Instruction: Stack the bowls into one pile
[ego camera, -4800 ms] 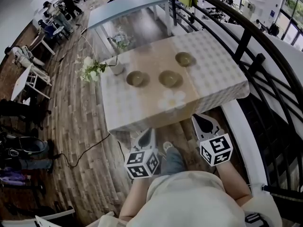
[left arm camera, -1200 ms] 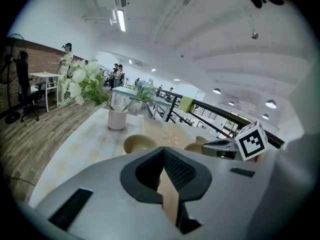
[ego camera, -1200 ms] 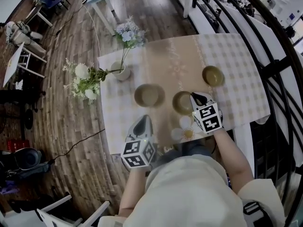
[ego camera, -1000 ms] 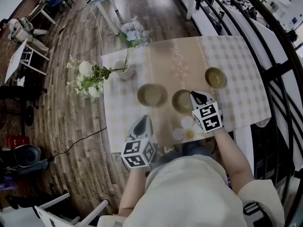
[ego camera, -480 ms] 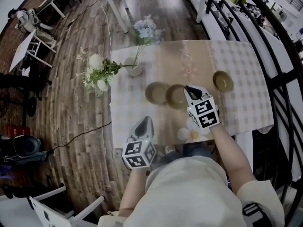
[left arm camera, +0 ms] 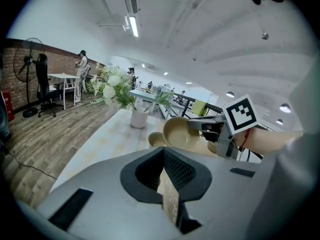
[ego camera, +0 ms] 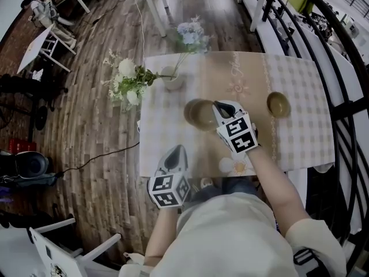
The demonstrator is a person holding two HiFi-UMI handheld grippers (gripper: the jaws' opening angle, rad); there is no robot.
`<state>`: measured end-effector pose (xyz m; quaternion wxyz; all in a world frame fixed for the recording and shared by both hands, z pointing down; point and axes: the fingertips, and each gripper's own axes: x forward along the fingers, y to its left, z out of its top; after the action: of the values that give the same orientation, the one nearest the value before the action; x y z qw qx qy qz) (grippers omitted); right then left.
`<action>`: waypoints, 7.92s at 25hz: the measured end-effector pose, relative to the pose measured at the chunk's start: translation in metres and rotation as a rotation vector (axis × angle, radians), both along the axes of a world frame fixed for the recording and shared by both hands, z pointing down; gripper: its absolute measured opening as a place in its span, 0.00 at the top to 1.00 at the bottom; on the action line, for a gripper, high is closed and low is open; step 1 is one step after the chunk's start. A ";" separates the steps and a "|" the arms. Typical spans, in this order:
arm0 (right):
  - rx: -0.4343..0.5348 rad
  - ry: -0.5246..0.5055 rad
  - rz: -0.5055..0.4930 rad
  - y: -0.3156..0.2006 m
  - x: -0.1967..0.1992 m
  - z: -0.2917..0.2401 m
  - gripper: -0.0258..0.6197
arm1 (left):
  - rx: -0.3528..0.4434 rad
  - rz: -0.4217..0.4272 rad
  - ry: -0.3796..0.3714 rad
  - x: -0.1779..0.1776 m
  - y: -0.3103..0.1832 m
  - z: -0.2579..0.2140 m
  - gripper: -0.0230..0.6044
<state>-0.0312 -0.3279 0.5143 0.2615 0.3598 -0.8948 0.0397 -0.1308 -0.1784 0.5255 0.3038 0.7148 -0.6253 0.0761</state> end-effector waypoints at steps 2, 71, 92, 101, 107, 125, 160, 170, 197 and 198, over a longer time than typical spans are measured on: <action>-0.003 0.001 -0.017 -0.001 -0.010 0.004 0.94 | -0.005 -0.013 0.002 -0.003 0.003 0.003 0.96; -0.010 0.039 0.196 0.031 0.061 0.001 0.89 | 0.034 0.167 0.010 0.039 0.003 -0.019 0.96; 0.008 0.056 0.282 -0.008 0.240 -0.014 0.88 | 0.023 0.179 0.023 0.171 -0.043 -0.031 0.96; -0.018 0.070 0.276 -0.039 0.289 0.003 0.88 | -0.001 0.161 0.022 0.214 -0.067 -0.022 0.96; -0.057 0.081 0.262 -0.053 0.309 0.026 0.87 | -0.017 0.145 0.009 0.231 -0.077 -0.016 0.96; -0.197 0.100 0.242 -0.079 0.331 0.093 0.87 | -0.090 0.103 -0.005 0.254 -0.087 0.004 0.96; -0.047 0.072 0.225 -0.061 0.250 0.020 0.95 | -0.023 0.110 0.002 0.191 -0.069 -0.017 0.96; -0.030 0.050 0.200 -0.043 0.178 0.002 0.95 | -0.016 0.104 -0.005 0.127 -0.056 -0.024 0.96; -0.018 0.026 0.035 -0.018 0.014 0.000 0.95 | -0.032 -0.029 0.007 0.000 -0.017 -0.011 0.96; -0.019 0.027 0.032 -0.018 0.010 0.001 0.95 | -0.034 -0.033 0.006 -0.004 -0.015 -0.010 0.96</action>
<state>-0.0212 -0.3456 0.5157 0.2761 0.3722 -0.8848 0.0478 -0.1348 -0.1937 0.5159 0.3191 0.6993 -0.6347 0.0797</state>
